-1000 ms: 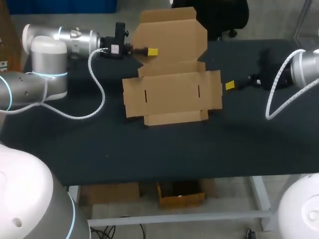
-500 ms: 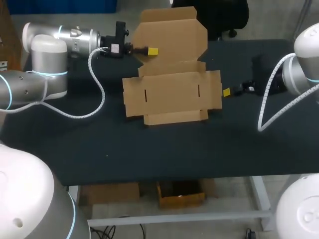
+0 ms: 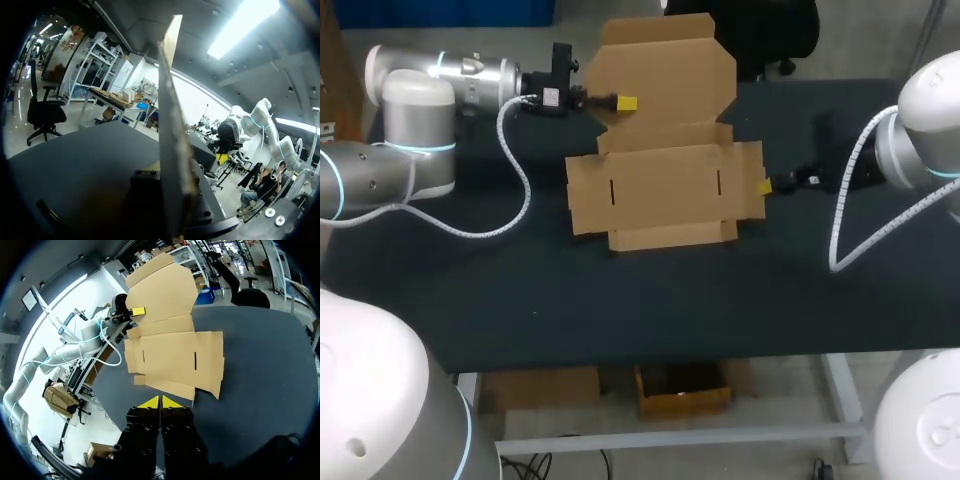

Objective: Assemble the packaging by folding the flat box into shape, placing the metal phone stand inside, and closing the box properly

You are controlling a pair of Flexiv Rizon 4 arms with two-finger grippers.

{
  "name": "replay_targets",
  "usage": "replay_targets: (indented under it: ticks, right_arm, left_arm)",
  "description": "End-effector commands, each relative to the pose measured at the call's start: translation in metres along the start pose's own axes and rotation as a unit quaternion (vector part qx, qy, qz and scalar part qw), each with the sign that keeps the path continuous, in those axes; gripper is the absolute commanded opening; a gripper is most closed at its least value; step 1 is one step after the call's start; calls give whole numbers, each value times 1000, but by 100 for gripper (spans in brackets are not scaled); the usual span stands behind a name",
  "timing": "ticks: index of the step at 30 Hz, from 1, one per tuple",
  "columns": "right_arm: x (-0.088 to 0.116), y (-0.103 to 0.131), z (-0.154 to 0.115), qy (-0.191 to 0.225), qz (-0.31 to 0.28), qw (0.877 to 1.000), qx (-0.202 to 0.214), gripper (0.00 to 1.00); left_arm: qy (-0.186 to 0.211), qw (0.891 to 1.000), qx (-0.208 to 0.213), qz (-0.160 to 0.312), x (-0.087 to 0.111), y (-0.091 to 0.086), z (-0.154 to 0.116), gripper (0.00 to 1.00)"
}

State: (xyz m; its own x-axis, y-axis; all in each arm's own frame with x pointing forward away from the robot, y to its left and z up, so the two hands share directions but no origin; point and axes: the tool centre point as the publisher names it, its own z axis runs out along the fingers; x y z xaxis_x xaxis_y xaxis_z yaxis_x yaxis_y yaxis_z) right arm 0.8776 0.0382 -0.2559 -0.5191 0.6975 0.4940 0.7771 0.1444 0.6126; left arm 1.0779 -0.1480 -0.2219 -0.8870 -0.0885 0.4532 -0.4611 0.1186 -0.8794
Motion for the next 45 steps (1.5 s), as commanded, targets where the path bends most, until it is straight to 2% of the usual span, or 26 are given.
replay_targets:
  ticks: [1, 9, 21, 34, 45]
  right_arm:
    - [8, -18, 5, -9, -9, 1000, -17, 0]
    - [8, -57, 5, -18, -17, 999, -29, 0]
    - [-4, -93, 3, -7, -14, 999, -40, 0]
    - [-8, -105, -1, -3, -37, 998, -52, 0]
    - [-6, -108, 2, 0, -49, 998, -49, 0]
  left_arm:
    - [2, 1000, 0, 0, -1, 0, 0, 0]
    - [-12, 999, -3, 44, 24, 0, 6, 0]
    - [-49, 995, -1, 88, 66, -10, 13, 0]
    - [-79, 992, 14, 101, 95, -17, 12, 0]
    - [-77, 991, 14, 110, 119, -22, 13, 0]
